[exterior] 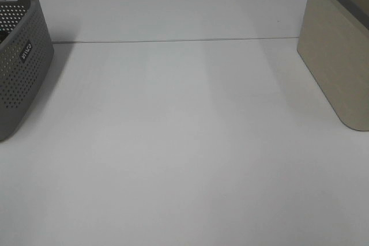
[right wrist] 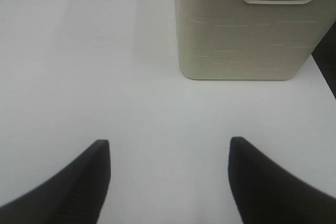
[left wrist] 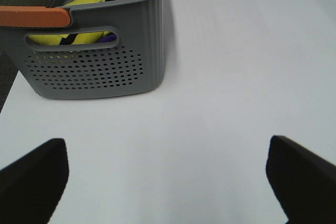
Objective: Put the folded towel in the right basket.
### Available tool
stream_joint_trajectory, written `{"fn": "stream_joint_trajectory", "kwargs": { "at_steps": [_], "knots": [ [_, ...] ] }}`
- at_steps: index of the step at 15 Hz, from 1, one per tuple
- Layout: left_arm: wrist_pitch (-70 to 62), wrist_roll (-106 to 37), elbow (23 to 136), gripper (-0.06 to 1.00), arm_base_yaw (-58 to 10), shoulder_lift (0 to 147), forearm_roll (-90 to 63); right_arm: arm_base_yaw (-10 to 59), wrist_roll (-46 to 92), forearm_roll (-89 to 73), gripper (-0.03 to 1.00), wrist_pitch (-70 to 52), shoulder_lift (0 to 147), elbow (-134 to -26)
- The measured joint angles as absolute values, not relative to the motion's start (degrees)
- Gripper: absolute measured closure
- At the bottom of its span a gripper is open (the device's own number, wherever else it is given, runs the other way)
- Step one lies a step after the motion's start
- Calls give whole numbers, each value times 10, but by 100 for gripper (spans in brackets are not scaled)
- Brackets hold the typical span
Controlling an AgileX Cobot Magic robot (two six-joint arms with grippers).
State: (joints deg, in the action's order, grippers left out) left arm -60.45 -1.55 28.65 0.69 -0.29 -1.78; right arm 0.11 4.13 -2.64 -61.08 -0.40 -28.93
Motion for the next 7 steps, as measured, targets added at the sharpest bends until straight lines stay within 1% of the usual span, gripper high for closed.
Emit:
{"fn": "stream_joint_trajectory", "kwargs": {
  "at_steps": [7],
  "knots": [
    [-604,-15,286,-3,7,-3,-18,1,41,-26,35,-611,-4,-289]
  ]
}}
